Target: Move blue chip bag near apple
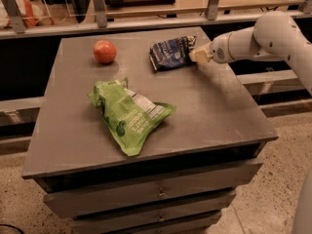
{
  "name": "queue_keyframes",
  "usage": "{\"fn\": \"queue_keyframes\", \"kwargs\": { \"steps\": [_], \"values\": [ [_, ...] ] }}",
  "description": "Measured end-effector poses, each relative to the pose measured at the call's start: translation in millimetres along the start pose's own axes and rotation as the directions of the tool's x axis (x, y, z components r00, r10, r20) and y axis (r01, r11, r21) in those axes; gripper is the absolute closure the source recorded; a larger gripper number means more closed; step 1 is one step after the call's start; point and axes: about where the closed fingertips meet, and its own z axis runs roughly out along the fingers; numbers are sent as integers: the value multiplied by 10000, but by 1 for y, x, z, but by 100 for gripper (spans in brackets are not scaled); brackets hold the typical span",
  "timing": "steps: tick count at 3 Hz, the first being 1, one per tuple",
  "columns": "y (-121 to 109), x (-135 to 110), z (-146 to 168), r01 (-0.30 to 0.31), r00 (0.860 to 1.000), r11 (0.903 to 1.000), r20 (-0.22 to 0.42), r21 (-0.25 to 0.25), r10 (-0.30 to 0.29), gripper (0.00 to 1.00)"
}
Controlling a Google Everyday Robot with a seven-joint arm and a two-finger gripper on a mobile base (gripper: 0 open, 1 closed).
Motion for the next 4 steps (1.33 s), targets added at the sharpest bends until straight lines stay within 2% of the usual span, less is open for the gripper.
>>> {"fn": "queue_keyframes", "kwargs": {
  "steps": [1,3,4],
  "values": [
    [4,-15,-2,120,9990,9999,437,27,-121,100],
    [27,-58,6,492,9919,9976,1199,-485,-431,100],
    [44,-77,19,604,9865,9936,1572,-956,-449,100]
  ]
}}
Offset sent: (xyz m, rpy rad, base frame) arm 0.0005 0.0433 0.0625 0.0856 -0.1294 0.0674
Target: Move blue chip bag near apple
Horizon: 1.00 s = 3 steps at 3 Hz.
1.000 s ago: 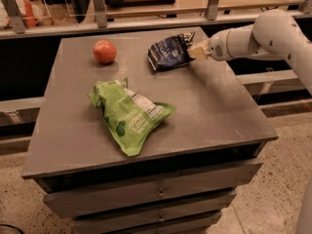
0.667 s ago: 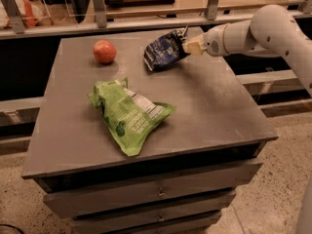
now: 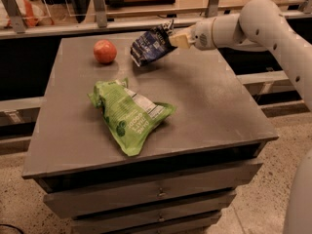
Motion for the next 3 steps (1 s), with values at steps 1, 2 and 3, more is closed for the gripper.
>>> {"fn": "queue_keyframes", "kwargs": {
  "steps": [1,2,3],
  "values": [
    [13,-15,15,95,9995,9988,314,-476,-80,100],
    [24,-16,29,186,9994,9957,294,-908,-160,100],
    [28,-6,37,58,10000,9931,37,-1175,-54,100]
  ]
}}
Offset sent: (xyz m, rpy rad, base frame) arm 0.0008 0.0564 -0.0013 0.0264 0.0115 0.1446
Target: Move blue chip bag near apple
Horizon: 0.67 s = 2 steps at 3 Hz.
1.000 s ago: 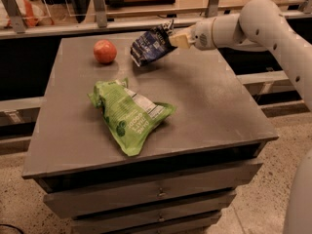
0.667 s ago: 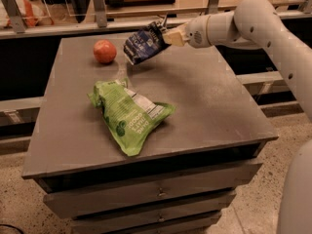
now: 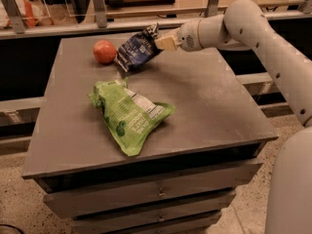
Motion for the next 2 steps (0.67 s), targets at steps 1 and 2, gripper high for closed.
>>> {"fn": "queue_keyframes", "kwargs": {
  "steps": [1,2],
  "values": [
    [6,3,6,-97,9999,9995,-111,-285,94,82],
    [8,4,9,-172,9997,9989,-156,-446,166,59]
  ]
}}
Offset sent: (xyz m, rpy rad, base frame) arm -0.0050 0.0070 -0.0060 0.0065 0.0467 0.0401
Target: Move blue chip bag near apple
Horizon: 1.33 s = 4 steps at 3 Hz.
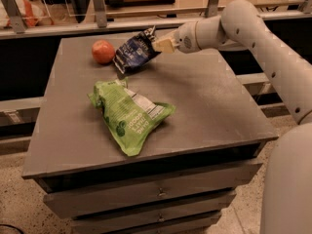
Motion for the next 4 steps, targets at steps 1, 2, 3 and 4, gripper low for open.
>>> {"fn": "queue_keyframes", "kwargs": {
  "steps": [1,2,3,4],
  "values": [
    [3,3,-4,-78,9999,10000,-124,-48,77,35],
    [3,7,-11,-126,9995,9999,-277,82,128,12],
    [2,8,-17,-104,9994,9998,-341,160,110,0],
    [-9,11,-35,-90,9992,9983,-379,581,113,0]
  ]
}}
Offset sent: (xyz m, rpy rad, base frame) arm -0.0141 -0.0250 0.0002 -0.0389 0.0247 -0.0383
